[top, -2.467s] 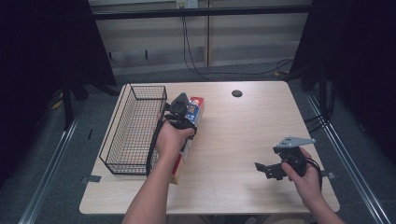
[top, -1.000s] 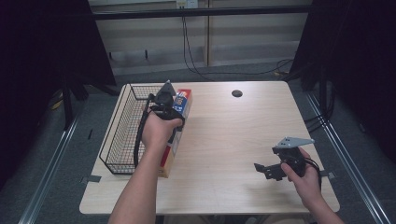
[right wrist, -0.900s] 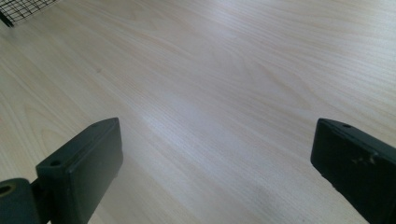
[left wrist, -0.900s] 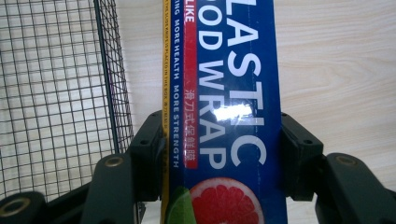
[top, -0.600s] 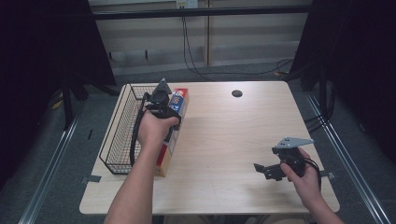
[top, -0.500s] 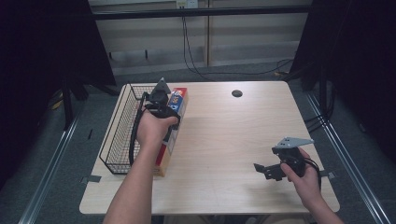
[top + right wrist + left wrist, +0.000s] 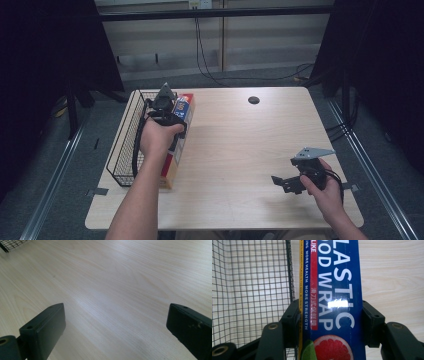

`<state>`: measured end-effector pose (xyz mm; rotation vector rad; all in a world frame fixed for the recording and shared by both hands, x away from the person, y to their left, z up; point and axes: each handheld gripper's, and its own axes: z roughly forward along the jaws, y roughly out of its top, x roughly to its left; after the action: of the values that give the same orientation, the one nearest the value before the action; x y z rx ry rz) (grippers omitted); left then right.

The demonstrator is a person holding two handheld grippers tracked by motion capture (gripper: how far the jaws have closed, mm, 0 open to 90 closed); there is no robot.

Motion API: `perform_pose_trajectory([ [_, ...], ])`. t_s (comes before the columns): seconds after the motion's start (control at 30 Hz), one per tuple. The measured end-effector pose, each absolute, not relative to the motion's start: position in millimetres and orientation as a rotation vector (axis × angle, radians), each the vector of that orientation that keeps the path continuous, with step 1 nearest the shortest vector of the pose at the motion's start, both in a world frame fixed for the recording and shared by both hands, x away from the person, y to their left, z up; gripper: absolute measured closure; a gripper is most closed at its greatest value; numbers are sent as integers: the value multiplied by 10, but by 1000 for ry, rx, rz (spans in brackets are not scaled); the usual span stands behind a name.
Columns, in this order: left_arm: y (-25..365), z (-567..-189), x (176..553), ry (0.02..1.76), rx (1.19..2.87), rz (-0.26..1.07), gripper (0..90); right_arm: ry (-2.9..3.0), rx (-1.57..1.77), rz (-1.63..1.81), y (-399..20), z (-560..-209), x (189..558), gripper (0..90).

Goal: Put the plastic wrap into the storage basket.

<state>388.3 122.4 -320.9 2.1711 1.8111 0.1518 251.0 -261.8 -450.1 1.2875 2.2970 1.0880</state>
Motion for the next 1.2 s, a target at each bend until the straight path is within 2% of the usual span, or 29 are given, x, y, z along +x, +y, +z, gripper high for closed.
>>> perform_pose_trajectory([
  [1.2,1492,-3198,3877,1890,2114,184,440,2296,1287,1086,-2623,-4500,2510,20],
])
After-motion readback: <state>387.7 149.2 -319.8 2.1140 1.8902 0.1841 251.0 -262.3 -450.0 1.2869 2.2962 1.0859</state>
